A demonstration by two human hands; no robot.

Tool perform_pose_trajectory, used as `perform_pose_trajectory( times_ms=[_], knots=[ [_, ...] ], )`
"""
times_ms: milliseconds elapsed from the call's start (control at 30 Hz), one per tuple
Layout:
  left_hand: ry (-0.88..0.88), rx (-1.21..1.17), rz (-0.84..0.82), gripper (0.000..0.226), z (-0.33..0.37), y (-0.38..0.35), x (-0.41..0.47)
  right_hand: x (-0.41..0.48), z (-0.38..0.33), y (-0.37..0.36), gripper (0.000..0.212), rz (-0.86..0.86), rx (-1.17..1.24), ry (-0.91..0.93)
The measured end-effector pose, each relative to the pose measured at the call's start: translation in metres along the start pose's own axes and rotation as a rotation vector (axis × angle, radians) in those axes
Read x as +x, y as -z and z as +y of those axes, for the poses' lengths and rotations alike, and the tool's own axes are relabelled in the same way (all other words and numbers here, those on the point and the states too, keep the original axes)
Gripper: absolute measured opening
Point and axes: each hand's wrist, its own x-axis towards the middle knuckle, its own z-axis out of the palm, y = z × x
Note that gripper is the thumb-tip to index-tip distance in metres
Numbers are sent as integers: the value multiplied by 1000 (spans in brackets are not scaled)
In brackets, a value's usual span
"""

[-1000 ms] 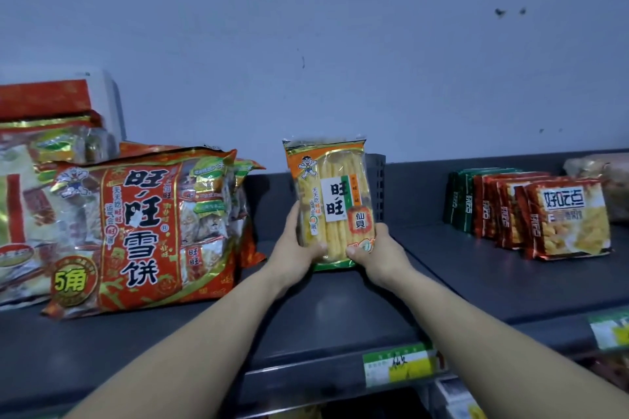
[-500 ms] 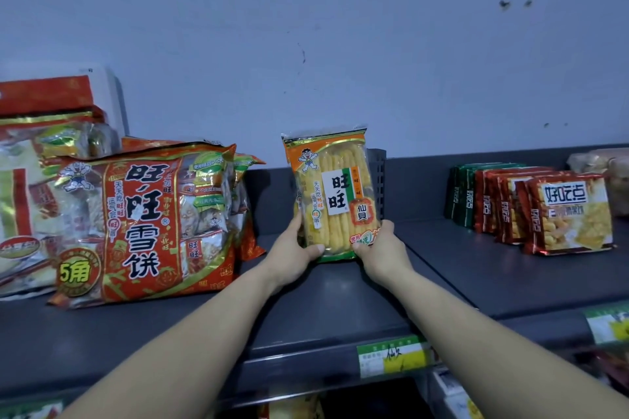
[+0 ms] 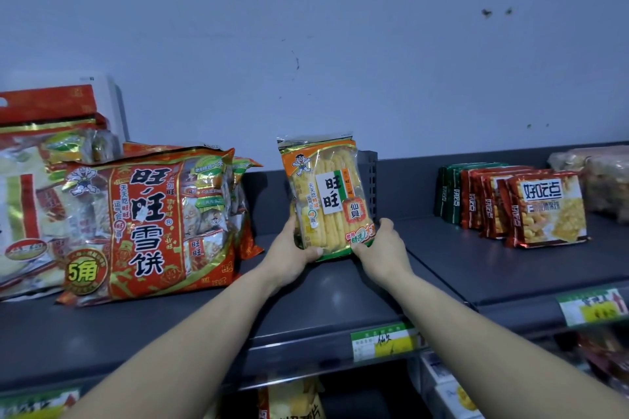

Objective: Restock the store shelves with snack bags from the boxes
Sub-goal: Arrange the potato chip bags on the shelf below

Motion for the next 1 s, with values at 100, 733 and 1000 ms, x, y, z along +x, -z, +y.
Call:
perform_pose_trajectory(
  times_ms=[100, 733, 1000],
  knots=[
    [21, 9, 26, 68, 5, 3, -3, -3, -4, 6, 55, 50, -15, 29],
    [273, 421, 714, 103, -18, 208, -94, -73, -126, -91, 98, -437, 236, 258],
    [313, 7, 359, 66, -63, 222, -70, -59, -120, -120, 100, -417, 181, 194]
  ],
)
